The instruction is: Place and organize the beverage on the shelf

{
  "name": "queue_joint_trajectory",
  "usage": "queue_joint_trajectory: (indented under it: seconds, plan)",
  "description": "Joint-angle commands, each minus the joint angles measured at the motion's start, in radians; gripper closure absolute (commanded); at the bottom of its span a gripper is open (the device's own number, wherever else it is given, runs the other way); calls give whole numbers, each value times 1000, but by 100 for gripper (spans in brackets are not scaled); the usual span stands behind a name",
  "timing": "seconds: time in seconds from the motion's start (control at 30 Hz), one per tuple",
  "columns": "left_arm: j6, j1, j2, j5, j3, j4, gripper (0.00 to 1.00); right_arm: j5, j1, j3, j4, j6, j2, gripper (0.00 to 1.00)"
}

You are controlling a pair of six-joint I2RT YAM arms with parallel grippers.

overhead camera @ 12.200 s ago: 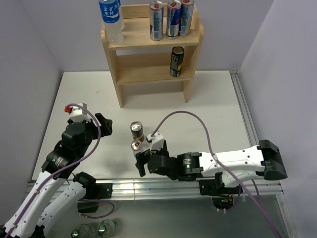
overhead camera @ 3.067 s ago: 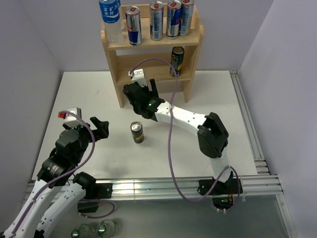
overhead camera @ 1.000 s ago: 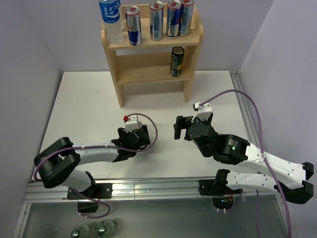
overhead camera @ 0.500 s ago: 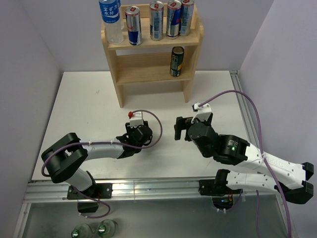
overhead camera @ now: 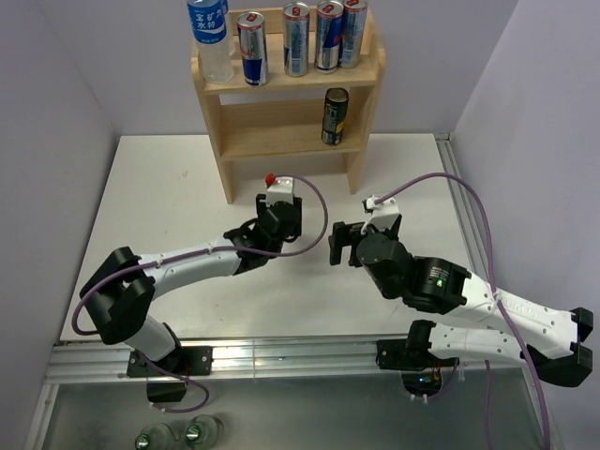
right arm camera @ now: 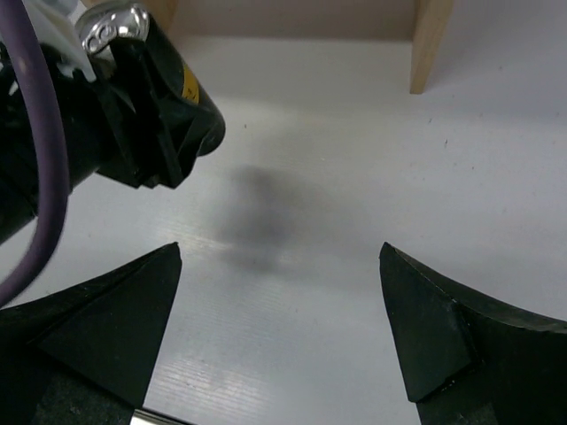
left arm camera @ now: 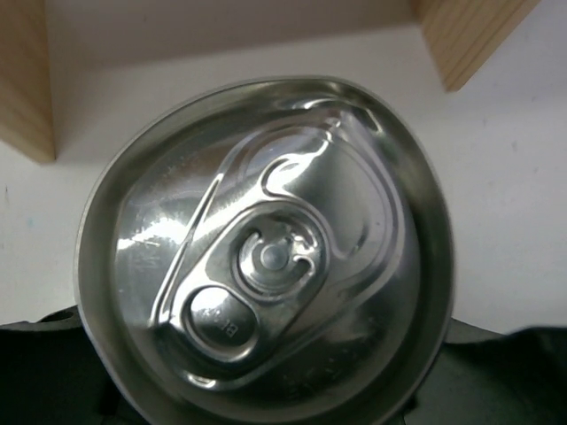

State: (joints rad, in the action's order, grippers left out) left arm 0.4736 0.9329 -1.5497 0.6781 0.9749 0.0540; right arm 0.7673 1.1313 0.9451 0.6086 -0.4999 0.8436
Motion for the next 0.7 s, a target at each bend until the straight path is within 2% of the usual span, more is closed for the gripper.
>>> queue_joint_trajectory:
  seconds: [0.0,0.33,0.53,0.67]
  plan:
    - [-114,-37,14,-58,134,43,100,24,-13,1,-76,29,-11,0]
    - [-247,-192,-102,-360,553,-30,100,17,-56,-2,-98,50,-43,0]
    - [-257,-249,-162,-454,694,-23,100,0,-74,-26,-99,47,-66,0]
    - [-242,-272,-200,-491,737,-5,100,-25,-90,-40,-107,60,-75,0]
